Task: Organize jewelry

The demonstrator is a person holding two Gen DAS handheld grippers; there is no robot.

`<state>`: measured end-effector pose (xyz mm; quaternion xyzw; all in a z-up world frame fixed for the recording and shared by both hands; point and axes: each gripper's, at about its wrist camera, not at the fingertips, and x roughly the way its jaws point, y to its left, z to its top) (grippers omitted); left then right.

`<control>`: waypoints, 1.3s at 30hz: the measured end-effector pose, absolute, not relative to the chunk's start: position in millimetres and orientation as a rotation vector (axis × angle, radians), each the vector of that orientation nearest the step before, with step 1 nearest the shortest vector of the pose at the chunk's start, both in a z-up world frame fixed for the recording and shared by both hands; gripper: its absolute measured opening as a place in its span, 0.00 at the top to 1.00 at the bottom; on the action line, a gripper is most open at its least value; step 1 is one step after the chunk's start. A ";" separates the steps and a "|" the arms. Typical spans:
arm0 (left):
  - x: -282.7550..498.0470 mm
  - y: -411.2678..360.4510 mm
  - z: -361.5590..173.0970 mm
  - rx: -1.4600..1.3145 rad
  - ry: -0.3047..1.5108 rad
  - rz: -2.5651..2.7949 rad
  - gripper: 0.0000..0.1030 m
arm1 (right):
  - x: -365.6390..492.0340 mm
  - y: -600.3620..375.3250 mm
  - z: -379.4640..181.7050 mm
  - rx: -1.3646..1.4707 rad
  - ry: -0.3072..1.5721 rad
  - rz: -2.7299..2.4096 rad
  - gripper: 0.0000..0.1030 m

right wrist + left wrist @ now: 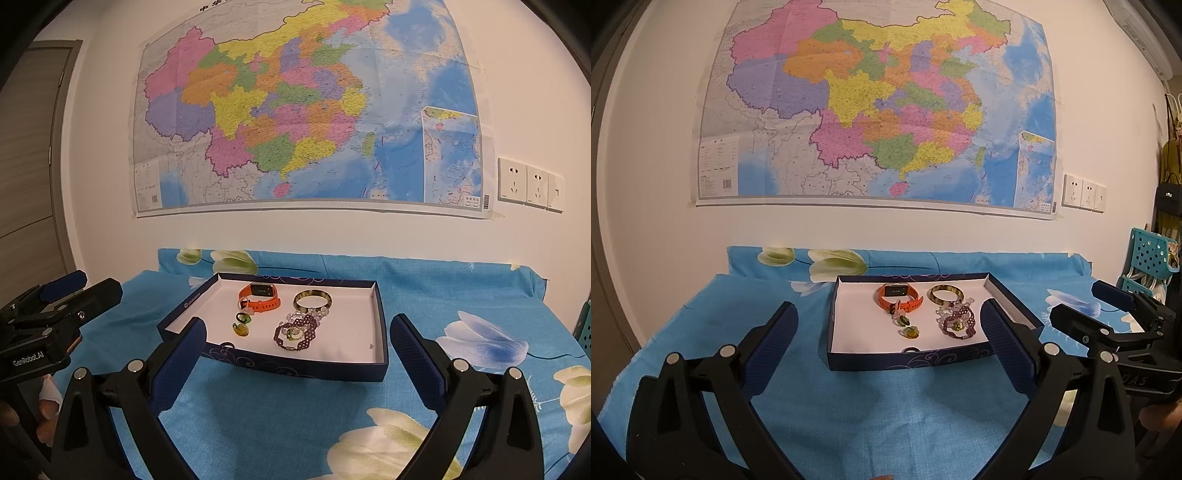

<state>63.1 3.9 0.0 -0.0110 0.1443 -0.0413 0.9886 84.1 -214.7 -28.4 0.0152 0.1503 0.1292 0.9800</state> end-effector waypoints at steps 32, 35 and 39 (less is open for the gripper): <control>63.2 4.4 -0.3 -0.022 0.292 -0.082 0.06 | 82.5 -213.6 -28.6 0.036 0.293 0.255 0.06; 63.2 4.4 -0.4 -0.022 0.291 -0.083 0.06 | 82.4 -213.5 -28.5 0.035 0.292 0.255 0.06; 63.3 4.5 -0.4 -0.021 0.292 -0.084 0.06 | 82.6 -214.4 -28.9 0.037 0.291 0.254 0.06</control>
